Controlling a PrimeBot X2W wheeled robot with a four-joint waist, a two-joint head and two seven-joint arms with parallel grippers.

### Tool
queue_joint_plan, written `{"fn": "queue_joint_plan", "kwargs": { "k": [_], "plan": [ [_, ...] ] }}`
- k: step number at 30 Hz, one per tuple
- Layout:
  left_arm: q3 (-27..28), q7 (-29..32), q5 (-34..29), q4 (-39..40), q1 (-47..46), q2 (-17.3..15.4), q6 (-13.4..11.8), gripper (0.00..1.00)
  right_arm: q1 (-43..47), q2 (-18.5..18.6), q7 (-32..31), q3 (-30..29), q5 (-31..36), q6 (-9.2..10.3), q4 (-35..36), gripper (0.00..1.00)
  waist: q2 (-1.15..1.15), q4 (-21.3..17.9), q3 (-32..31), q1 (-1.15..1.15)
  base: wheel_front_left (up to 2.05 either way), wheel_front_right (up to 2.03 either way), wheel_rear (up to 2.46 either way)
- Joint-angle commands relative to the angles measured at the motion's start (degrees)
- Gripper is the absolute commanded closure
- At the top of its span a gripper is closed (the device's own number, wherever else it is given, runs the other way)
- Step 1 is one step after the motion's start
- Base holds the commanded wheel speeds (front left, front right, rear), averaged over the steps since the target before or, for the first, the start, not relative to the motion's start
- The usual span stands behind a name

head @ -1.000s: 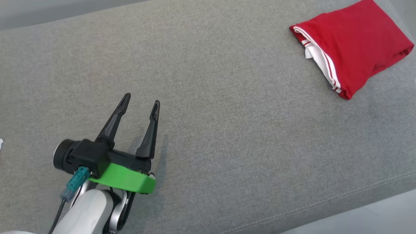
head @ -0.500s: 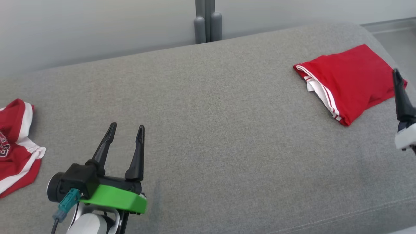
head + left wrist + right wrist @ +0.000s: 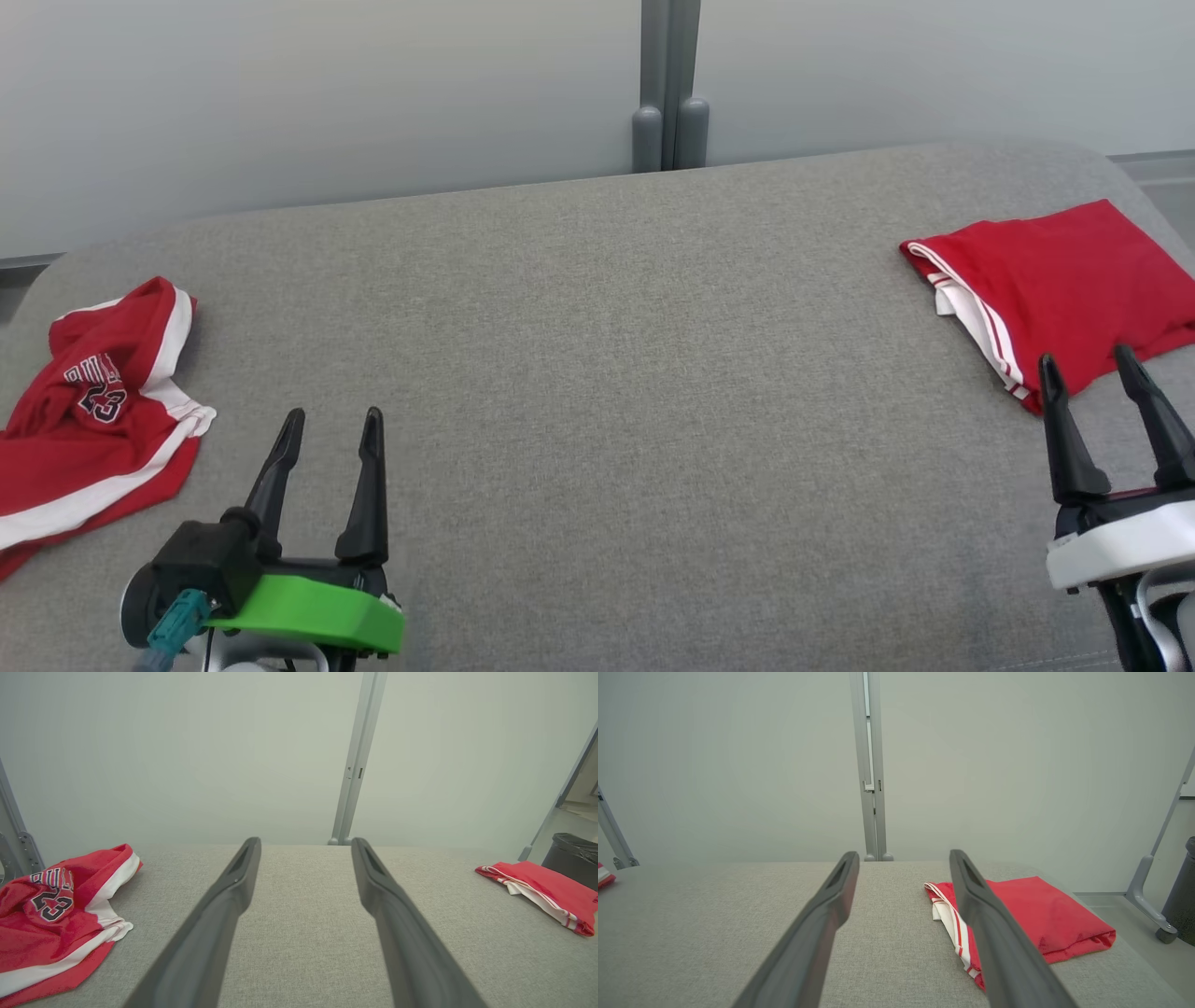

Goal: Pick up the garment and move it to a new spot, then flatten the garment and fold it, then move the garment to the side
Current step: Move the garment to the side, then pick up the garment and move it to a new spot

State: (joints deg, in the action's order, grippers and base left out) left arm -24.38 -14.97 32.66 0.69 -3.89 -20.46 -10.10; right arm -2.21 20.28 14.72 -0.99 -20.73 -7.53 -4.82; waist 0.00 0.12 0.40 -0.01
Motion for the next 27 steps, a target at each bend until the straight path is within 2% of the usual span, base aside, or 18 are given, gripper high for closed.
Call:
{"fn": "queue_joint_plan", "kwargs": {
  "k": [1,6,9,19,27],
  "plan": [
    [0.7,-0.3,0.0,-0.1,1.4,0.6,-0.2,0.00,1.4,-1.1,-0.1,-0.4,0.4,0.07,1.1,0.00,0.00,0.7,-0.6,0.01,0.00,0.00,0.00],
    [2.6,-0.2,-1.4,-0.1,3.3,2.3,0.8,0.00,4.7,-5.3,0.1,-1.2,2.3,0.07,4.2,0.00,0.00,1.5,-0.9,0.01,0.00,0.00,0.00],
    [3.6,-0.2,-2.4,-0.1,3.9,3.1,1.3,0.00,6.1,-6.1,0.2,-0.8,2.8,0.07,4.9,0.00,0.00,1.9,-1.0,0.01,0.00,0.00,0.00],
    [5.7,-0.2,-4.9,-1.4,5.3,5.1,3.5,0.00,6.6,-8.2,0.4,-1.3,4.6,0.07,5.3,0.00,0.00,2.1,-1.2,0.01,0.00,0.00,0.00],
    [7.0,-0.2,-6.2,-2.1,5.2,6.2,4.6,0.00,5.9,-8.4,0.4,-0.9,4.6,0.07,5.2,0.00,0.00,2.3,-1.2,0.01,0.00,0.00,0.00]
  ]
}}
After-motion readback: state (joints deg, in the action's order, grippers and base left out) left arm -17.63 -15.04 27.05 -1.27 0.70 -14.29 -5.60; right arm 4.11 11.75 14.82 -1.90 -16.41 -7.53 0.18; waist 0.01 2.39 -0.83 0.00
